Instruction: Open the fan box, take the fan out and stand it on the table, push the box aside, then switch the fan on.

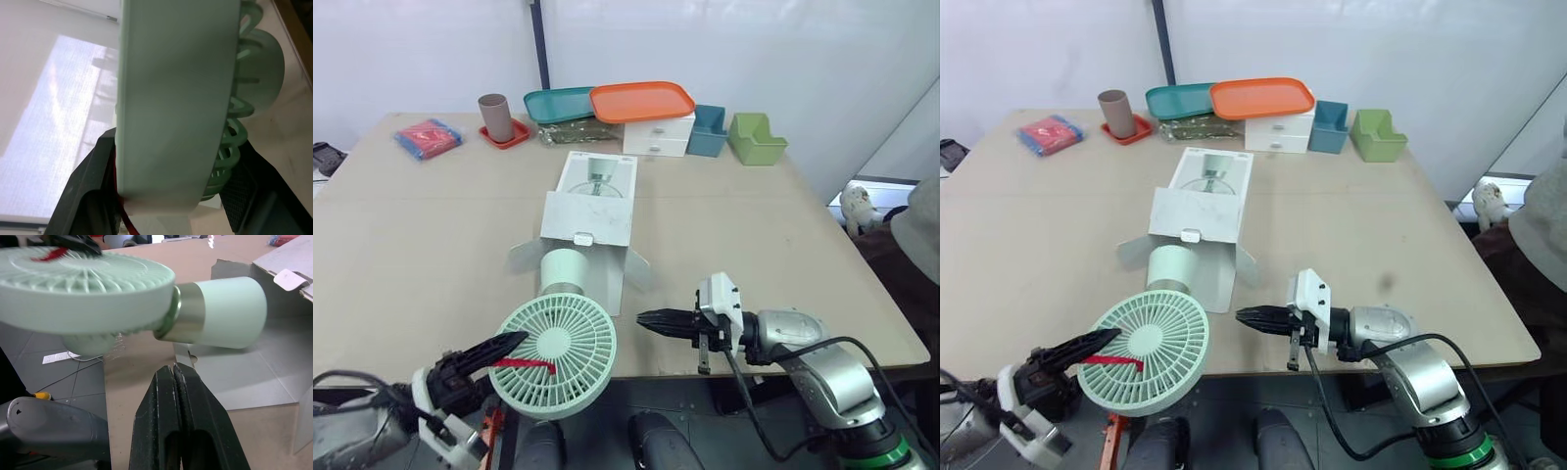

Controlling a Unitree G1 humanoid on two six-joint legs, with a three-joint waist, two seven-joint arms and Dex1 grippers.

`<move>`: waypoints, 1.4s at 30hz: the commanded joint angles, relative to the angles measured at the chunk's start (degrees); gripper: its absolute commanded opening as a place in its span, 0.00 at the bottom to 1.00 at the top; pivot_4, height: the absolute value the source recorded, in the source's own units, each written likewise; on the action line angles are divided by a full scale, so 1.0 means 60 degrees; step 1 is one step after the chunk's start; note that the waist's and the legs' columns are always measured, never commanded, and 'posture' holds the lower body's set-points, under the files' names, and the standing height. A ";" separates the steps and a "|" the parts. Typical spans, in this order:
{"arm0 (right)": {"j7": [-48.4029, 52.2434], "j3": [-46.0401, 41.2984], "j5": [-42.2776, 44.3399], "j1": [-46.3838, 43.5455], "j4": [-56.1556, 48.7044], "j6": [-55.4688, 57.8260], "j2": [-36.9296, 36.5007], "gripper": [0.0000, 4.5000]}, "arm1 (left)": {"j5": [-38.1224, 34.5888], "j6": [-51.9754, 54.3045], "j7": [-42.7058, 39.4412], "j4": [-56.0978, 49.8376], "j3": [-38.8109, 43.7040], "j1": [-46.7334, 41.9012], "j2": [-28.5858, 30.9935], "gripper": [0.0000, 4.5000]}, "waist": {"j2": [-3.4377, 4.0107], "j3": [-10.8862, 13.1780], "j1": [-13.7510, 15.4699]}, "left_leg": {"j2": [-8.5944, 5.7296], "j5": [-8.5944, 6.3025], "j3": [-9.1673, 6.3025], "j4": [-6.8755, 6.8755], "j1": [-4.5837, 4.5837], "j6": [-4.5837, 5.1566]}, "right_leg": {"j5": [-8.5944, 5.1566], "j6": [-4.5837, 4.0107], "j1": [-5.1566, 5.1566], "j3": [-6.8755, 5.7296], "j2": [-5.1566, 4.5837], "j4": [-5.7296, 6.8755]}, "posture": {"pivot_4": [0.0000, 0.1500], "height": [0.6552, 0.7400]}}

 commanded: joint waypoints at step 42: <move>0.1932 0.1121 -0.0467 -0.1980 0.2253 -0.0810 0.1089 0.00 | -0.6194 0.9796 -0.4545 -0.5932 0.5981 -0.0474 -0.4944 0.45 | -0.0043 -0.0013 -0.0005 | 0.0004 0.0000 -0.0020 0.0010 -0.0056 0.0004 | -0.0004 -0.0009 -0.0063 -0.0009 0.0033 -0.0003 | 1.00 1.00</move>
